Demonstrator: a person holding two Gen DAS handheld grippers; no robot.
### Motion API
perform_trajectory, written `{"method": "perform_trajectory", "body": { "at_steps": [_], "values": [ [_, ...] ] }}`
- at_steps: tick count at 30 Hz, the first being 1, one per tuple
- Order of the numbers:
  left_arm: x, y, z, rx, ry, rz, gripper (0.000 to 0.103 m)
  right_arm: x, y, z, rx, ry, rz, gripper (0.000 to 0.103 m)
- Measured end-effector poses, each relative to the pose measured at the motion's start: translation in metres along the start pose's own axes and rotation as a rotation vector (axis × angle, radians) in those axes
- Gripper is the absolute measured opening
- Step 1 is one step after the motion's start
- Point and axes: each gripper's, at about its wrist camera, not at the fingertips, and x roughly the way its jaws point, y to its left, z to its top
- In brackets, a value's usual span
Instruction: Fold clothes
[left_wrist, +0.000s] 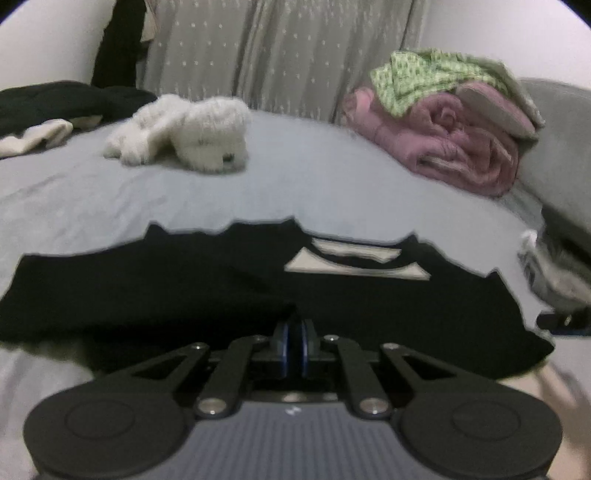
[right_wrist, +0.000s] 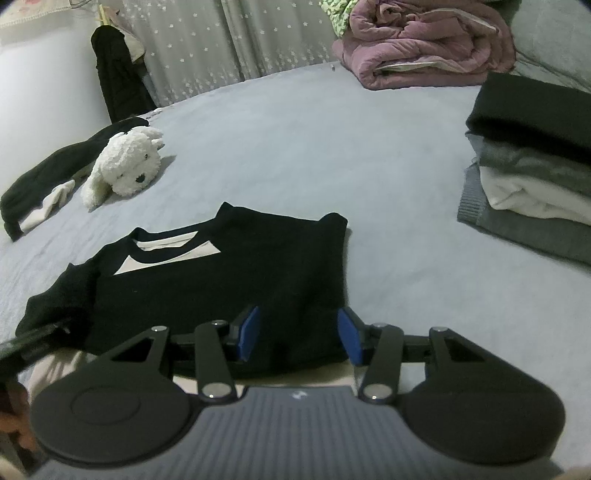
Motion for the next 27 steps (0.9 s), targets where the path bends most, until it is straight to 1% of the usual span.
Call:
{"method": "perform_trajectory", "body": {
  "at_steps": [4,5,7,9,10,12,15,18,21,24,25,27],
  "values": [
    [-0.003,0.0,0.001,-0.002,0.009,-0.007,0.009,0.001,0.006,-0.001,-0.01,0.001,0.012,0.051],
    [-0.005,-0.001,0.002,-0.001,0.018,-0.01,0.012,0.001,0.009,-0.001,-0.017,0.001,0.017,0.051],
    [-0.011,-0.002,0.006,-0.004,0.036,-0.018,0.021,0.001,0.014,-0.001,-0.033,0.002,0.028,0.051],
    [-0.016,-0.002,0.011,-0.014,0.05,-0.027,0.04,0.001,0.018,-0.002,-0.046,0.003,0.037,0.052],
    [-0.019,-0.002,0.013,-0.019,0.058,-0.031,0.043,0.001,0.02,-0.002,-0.049,0.004,0.039,0.052],
    [-0.027,0.0,0.019,-0.042,0.069,-0.017,0.054,0.001,0.021,-0.003,-0.051,0.006,0.041,0.052],
    [-0.036,0.009,0.025,-0.107,0.075,0.05,0.059,0.0,0.021,-0.002,-0.048,0.005,0.043,0.052],
    [-0.043,0.024,0.028,-0.214,0.064,0.154,0.067,-0.001,0.021,-0.002,-0.048,0.001,0.042,0.052],
    [-0.05,0.038,0.028,-0.316,0.041,0.262,0.071,-0.001,0.022,-0.003,-0.048,0.0,0.041,0.052],
    [-0.056,0.05,0.027,-0.395,0.005,0.355,0.072,0.0,0.024,-0.003,-0.05,0.002,0.043,0.053],
    [-0.057,0.054,0.027,-0.419,-0.01,0.374,0.072,0.0,0.024,-0.003,-0.051,0.003,0.044,0.053],
    [-0.06,0.06,0.025,-0.464,-0.024,0.389,0.071,0.001,0.025,-0.004,-0.052,0.006,0.045,0.053]
  ]
}}
